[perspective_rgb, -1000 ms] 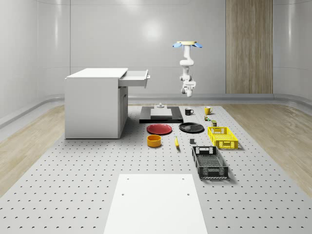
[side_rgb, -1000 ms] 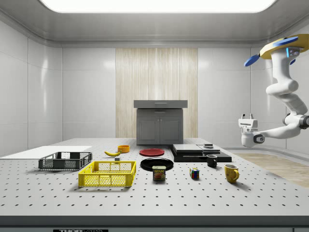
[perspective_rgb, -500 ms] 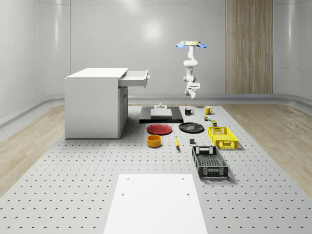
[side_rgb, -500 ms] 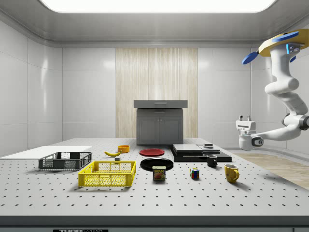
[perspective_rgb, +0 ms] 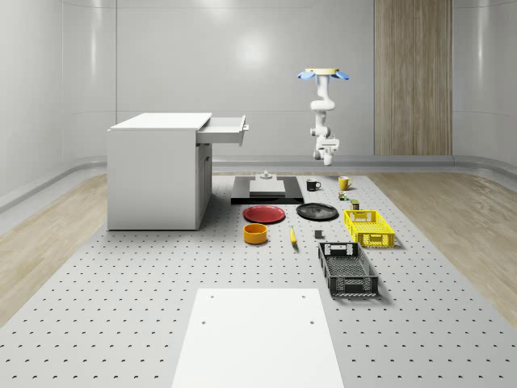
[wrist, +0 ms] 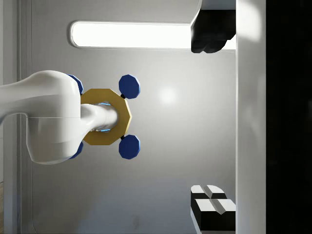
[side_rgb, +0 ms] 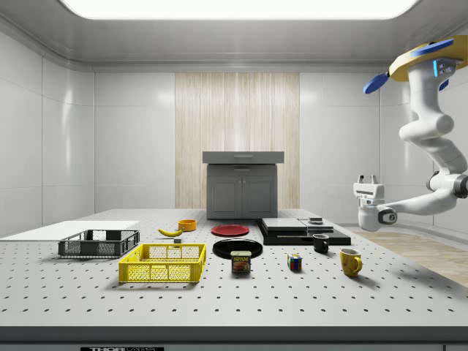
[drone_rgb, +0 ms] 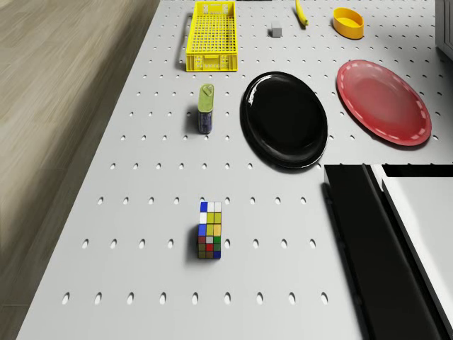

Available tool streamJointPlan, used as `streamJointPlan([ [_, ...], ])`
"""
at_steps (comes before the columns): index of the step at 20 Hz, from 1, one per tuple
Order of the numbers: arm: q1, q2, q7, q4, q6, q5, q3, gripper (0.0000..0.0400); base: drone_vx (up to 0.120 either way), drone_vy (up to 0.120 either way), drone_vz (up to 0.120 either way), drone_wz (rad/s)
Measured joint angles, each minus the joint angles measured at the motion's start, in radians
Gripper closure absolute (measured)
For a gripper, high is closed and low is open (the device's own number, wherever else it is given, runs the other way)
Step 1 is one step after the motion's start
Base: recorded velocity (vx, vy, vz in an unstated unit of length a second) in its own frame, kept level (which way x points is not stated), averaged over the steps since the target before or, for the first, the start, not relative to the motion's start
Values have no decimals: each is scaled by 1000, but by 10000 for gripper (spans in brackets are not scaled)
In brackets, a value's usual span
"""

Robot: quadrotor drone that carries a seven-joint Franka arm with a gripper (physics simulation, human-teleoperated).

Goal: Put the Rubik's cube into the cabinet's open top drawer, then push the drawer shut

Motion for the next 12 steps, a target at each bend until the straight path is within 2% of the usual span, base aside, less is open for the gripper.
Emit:
streamJointPlan([
  [2, 0, -1, 0, -1, 1, 0, 0, 0, 120, 120, 0, 0],
  [4, 0, -2, 0, -2, 3, -1, 1, 0, 40, 0, 0, 0],
  [12, -2, -6, 0, -6, 9, -5, 4, 0, 120, 0, 0, 0],
])
